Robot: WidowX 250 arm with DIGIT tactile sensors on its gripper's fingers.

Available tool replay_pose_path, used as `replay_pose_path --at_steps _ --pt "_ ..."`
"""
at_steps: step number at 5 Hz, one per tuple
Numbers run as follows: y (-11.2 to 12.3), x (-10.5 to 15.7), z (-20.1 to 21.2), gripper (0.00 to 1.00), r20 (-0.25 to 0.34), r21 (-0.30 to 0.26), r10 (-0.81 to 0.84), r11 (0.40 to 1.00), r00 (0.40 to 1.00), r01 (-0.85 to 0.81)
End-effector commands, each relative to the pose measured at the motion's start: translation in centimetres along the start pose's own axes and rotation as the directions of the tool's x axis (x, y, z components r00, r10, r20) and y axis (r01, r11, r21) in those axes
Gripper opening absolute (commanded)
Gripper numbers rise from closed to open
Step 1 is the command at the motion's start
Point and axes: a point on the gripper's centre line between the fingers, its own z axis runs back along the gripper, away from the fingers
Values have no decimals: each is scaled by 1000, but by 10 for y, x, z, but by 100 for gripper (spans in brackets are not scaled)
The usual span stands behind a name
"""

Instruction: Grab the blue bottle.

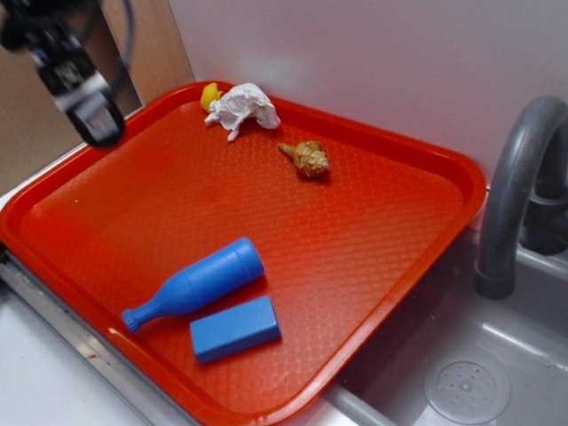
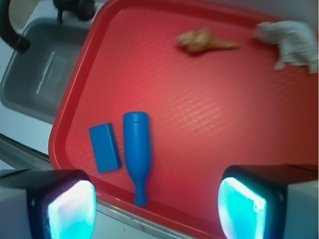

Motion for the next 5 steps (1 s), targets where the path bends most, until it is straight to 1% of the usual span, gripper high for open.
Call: replay_pose_path --at_steps 1,2,3,4,5 --pt "-11 -5 -55 100 -127 0 -25 1000 992 26" --pt "-10 -7 -86 100 -188 35 -54 997 981 62" --pt "-17 -12 -112 100 -230 -14 -102 995 968 102" --pt "-31 -13 -129 100 -270 -21 -179 983 946 180" --pt "-38 -15 -135 100 -283 -16 -201 979 938 204"
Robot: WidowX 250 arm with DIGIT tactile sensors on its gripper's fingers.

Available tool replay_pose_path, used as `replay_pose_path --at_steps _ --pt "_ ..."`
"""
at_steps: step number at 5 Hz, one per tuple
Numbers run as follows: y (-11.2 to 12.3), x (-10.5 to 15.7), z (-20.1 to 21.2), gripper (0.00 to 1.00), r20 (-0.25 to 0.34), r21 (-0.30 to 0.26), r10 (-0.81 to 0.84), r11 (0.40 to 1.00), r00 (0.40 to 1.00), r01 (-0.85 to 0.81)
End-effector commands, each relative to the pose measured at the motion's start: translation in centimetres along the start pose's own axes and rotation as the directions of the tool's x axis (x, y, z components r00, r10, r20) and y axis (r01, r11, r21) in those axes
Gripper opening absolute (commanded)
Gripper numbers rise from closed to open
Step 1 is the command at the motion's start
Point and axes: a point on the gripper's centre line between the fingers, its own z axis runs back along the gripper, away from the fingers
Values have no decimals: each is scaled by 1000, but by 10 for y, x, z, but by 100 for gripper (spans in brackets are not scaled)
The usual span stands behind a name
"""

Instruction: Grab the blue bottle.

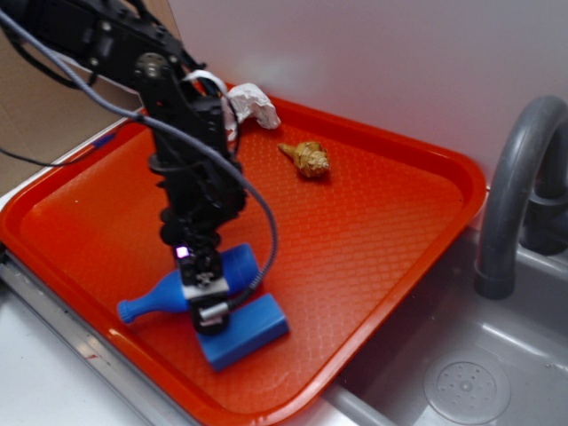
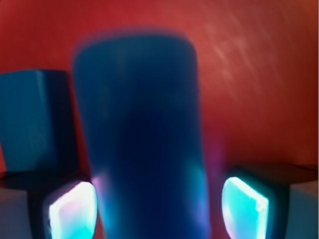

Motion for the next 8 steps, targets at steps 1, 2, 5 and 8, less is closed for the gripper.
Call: replay_pose_path --at_steps 1,2,5,8 --pt "-15 -11 -7 0 -36 67 -22 997 999 24" --pt "-11 -11 2 0 -27 89 -17 996 999 20" --pt "57 -58 131 0 254 1 191 980 948 -197" --pt "109 -104 200 0 460 12 287 944 840 -329"
